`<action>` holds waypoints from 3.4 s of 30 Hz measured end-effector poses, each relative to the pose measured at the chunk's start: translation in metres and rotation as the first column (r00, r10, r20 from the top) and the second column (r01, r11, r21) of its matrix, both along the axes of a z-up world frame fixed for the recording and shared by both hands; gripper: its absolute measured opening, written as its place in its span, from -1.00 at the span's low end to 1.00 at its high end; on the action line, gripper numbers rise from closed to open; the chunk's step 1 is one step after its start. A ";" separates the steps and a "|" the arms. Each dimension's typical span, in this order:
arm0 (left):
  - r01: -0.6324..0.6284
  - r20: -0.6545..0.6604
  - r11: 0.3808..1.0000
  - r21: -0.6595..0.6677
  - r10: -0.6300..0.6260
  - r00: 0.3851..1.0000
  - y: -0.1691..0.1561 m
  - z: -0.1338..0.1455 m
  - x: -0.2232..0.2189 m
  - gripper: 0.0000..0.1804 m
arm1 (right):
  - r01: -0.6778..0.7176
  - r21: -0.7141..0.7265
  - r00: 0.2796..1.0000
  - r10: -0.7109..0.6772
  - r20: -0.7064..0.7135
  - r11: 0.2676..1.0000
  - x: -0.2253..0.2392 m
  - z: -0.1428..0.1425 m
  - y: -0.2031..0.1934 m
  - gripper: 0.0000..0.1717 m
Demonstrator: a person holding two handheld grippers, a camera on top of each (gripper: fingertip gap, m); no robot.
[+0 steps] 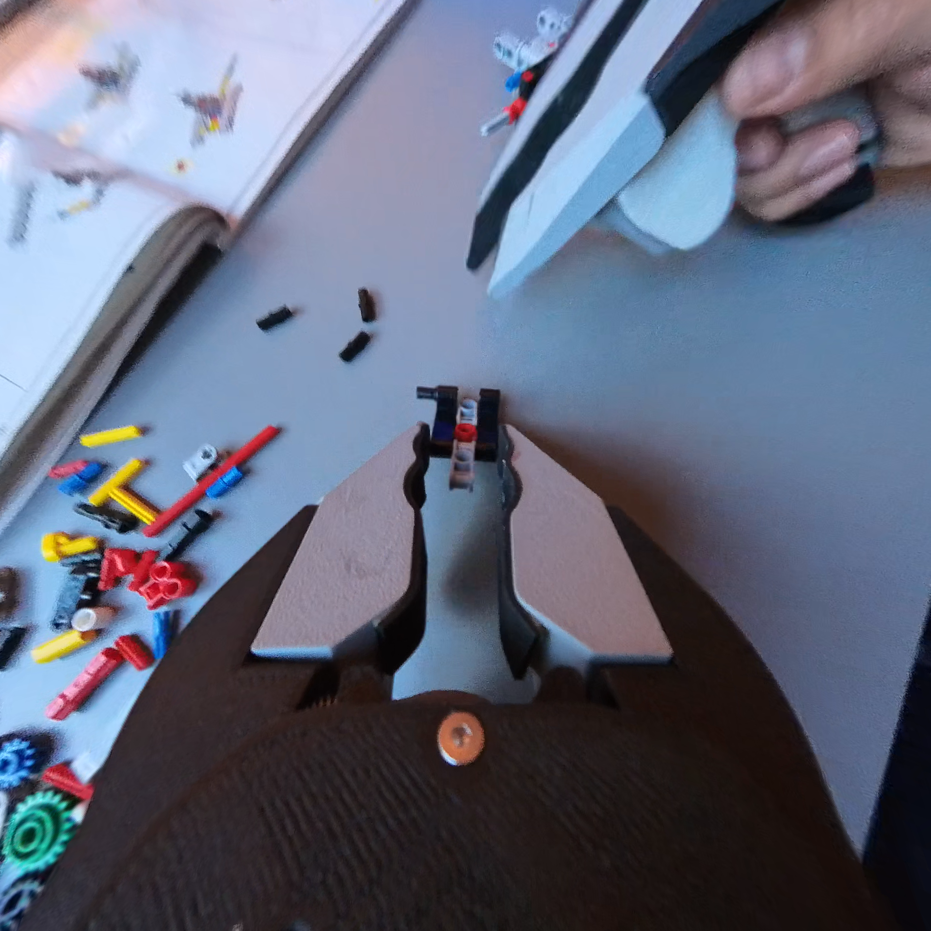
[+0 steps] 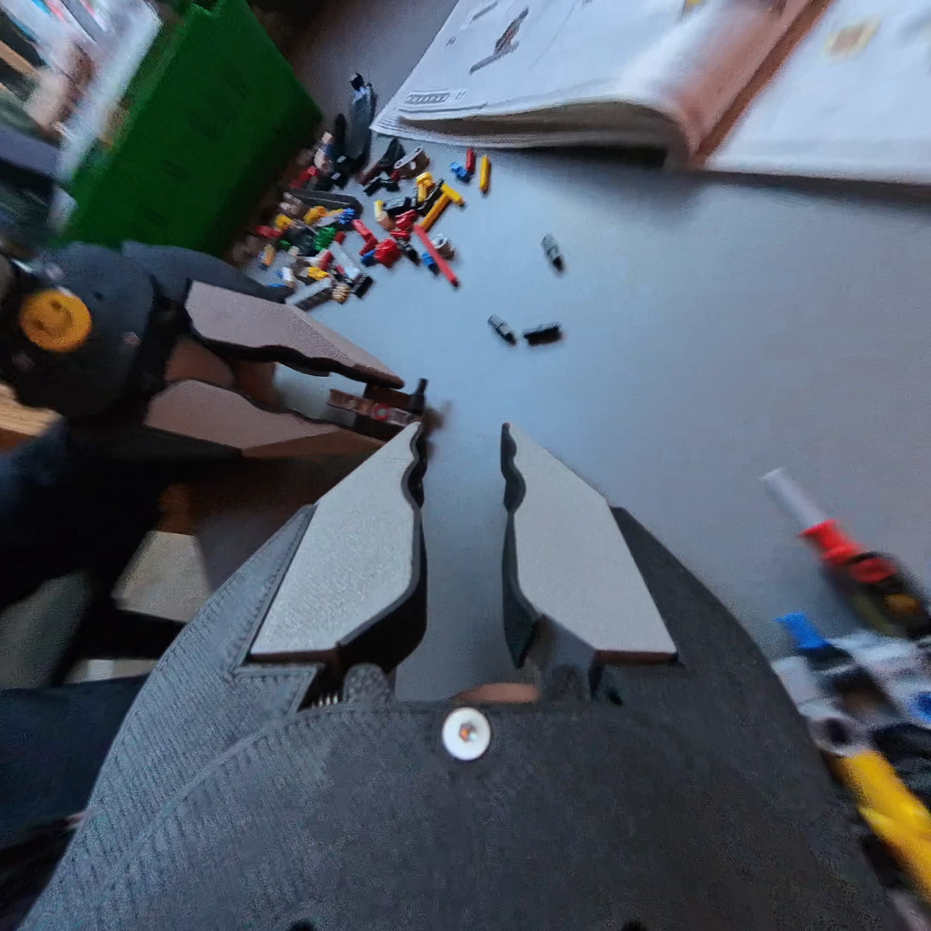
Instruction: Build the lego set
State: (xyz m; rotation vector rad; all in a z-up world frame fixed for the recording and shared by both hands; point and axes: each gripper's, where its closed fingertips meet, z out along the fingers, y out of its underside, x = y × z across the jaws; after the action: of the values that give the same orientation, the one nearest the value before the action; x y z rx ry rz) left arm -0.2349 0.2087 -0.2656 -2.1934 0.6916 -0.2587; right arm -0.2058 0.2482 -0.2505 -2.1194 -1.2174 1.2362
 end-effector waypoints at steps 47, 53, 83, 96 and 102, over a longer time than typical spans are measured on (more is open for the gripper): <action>0.043 0.547 0.952 -0.302 0.137 0.826 -0.013 0.017 -0.009 -0.74 | -0.350 0.892 0.886 0.411 0.216 0.287 -0.035 0.013 -0.052 -0.88; 0.037 0.582 0.948 -0.316 0.163 0.797 -0.011 0.018 -0.012 -0.74 | -0.351 0.895 0.889 0.399 0.226 0.276 -0.034 0.011 -0.053 -0.84; 0.327 0.056 0.903 0.279 -0.355 0.933 -0.030 0.042 0.013 -0.76 | -0.318 0.812 0.719 0.683 -0.130 0.489 -0.021 0.046 -0.076 -0.85; 0.338 0.031 0.884 0.324 -0.367 0.930 -0.032 0.046 0.012 -0.86 | -0.364 0.768 0.756 0.649 -0.087 0.527 -0.020 0.041 -0.073 -0.79; 0.299 -0.145 0.917 0.264 -0.269 0.952 -0.019 0.024 -0.006 -0.86 | -0.386 0.760 0.856 0.509 0.085 0.523 -0.005 0.038 -0.018 -0.80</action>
State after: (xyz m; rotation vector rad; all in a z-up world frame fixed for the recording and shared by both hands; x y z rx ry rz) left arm -0.2404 0.1896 -0.2413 -1.8395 1.0445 -0.1781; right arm -0.2108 0.2303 -0.2129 -1.0876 -1.8725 0.7851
